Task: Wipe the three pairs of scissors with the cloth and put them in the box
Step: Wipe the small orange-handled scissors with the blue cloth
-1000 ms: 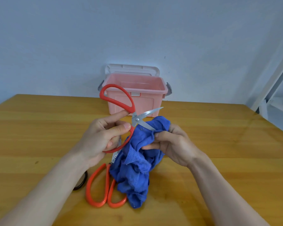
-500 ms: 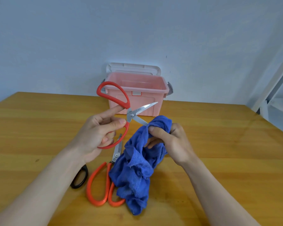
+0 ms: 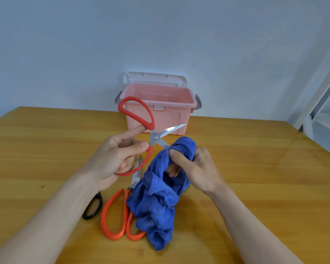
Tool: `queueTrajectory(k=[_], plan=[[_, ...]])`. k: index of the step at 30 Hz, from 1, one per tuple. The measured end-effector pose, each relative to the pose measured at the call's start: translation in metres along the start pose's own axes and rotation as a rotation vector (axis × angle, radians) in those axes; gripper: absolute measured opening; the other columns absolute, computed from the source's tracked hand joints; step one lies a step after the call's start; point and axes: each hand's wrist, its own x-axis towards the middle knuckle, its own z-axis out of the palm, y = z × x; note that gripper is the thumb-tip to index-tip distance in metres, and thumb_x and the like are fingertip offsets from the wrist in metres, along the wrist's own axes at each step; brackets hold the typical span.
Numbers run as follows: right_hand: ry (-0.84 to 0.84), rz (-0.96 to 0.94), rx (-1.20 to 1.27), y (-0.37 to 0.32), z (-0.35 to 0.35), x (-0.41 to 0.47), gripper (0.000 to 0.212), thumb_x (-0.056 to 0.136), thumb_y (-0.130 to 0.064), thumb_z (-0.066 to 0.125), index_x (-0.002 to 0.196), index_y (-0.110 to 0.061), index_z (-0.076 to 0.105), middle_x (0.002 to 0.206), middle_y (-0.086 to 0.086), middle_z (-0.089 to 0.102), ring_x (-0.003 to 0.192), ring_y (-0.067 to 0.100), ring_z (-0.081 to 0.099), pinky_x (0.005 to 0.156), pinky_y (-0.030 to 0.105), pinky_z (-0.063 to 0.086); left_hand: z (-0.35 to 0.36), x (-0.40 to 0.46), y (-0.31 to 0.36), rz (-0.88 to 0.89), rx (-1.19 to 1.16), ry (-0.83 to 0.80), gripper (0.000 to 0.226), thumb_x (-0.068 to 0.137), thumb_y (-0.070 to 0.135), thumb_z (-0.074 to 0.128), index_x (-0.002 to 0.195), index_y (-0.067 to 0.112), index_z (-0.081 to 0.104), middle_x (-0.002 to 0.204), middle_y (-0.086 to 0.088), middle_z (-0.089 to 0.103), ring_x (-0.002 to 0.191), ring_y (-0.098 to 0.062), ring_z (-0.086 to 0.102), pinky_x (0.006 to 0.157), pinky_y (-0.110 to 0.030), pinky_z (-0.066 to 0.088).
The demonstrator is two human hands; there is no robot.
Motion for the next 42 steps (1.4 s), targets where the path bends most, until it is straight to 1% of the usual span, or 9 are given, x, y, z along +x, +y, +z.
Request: queueTrajectory(k=[10,15,19,22,25,29,34,38,42], plan=[[-0.118,0.070,0.017,-0.002,-0.014,0.002,0.043,0.100,0.006,0.038,0.072,-0.007,0.068,0.067,0.001,0.072,0.064,0.015,0.069,0.063,0.020,0.052,-0.019,0.005,0.005,0.041,-0.015,-0.039,0.070,0.038,0.030,0.097,0.104,0.024,0.076,0.074,0.002,0.062,0.034,-0.003,0.026,0.032,-0.013,0.022],[0.276,0.112,-0.031,0.016,-0.034,0.014,0.036,0.098,0.000,0.042,0.071,0.004,0.066,0.066,0.014,0.071,0.060,0.022,0.067,0.060,0.029,0.052,-0.041,0.012,0.010,0.034,-0.188,0.131,0.086,0.058,0.013,0.079,0.138,0.013,0.049,0.061,0.003,0.053,0.029,0.000,0.025,0.028,-0.011,0.018],[0.537,0.041,-0.088,0.019,-0.027,0.016,0.033,0.101,-0.010,0.045,0.080,0.005,0.066,0.076,0.014,0.073,0.069,0.022,0.071,0.060,0.027,0.056,-0.032,0.009,0.005,0.005,-0.108,0.136,0.059,0.063,0.008,0.071,0.118,0.025,0.059,0.063,0.002,0.056,0.031,-0.001,0.025,0.033,-0.015,0.014],[0.536,-0.124,-0.172,0.013,-0.019,0.011,0.035,0.100,-0.013,0.049,0.067,-0.002,0.055,0.058,0.003,0.061,0.053,0.018,0.058,0.049,0.032,0.045,-0.022,0.008,0.003,-0.017,-0.068,0.135,0.048,0.066,0.005,0.069,0.106,0.030,0.062,0.068,0.001,0.060,0.034,-0.003,0.025,0.038,-0.019,0.012],[0.364,-0.361,-0.376,0.010,-0.005,0.006,0.041,0.097,-0.014,0.054,0.063,-0.030,0.037,0.050,-0.013,0.039,0.047,0.006,0.039,0.048,0.015,0.027,-0.011,0.006,-0.002,-0.045,-0.025,0.108,0.051,0.066,0.006,0.071,0.108,0.032,0.061,0.070,0.002,0.062,0.036,-0.004,0.025,0.038,-0.019,0.013],[0.164,-0.526,-0.712,0.025,0.003,0.010,0.026,0.095,-0.020,0.054,0.070,-0.018,0.047,0.058,-0.017,0.040,0.052,-0.004,0.037,0.054,0.017,0.027,-0.004,0.007,-0.005,-0.120,-0.107,0.113,0.052,0.068,0.004,0.070,0.112,0.031,0.064,0.067,0.000,0.057,0.033,-0.003,0.024,0.032,-0.015,0.015],[0.320,-0.568,-0.832,0.028,0.002,0.015,0.025,0.092,-0.017,0.059,0.071,-0.021,0.047,0.060,-0.020,0.035,0.051,0.001,0.035,0.050,0.013,0.025,0.006,0.004,-0.003,-0.147,-0.170,0.126,0.040,0.087,-0.003,0.058,0.109,0.030,0.064,0.054,0.009,0.054,0.029,-0.002,0.026,0.030,-0.014,0.013],[0.582,-0.418,-0.570,0.029,-0.013,0.017,0.019,0.098,-0.023,0.051,0.079,-0.023,0.053,0.063,-0.014,0.049,0.059,0.005,0.052,0.055,0.016,0.035,-0.002,0.007,0.001,-0.115,-0.204,0.227,0.037,0.085,0.001,0.064,0.106,0.031,0.062,0.068,0.005,0.063,0.033,-0.002,0.026,0.029,-0.013,0.016],[0.512,-0.491,-0.700,0.033,-0.015,0.016,0.024,0.094,-0.016,0.055,0.072,-0.023,0.048,0.060,-0.012,0.045,0.056,0.006,0.043,0.057,0.022,0.030,-0.004,0.006,-0.001,-0.069,-0.153,0.266,0.048,0.084,0.000,0.066,0.119,0.032,0.059,0.060,0.009,0.060,0.036,-0.003,0.026,0.030,-0.015,0.019]])
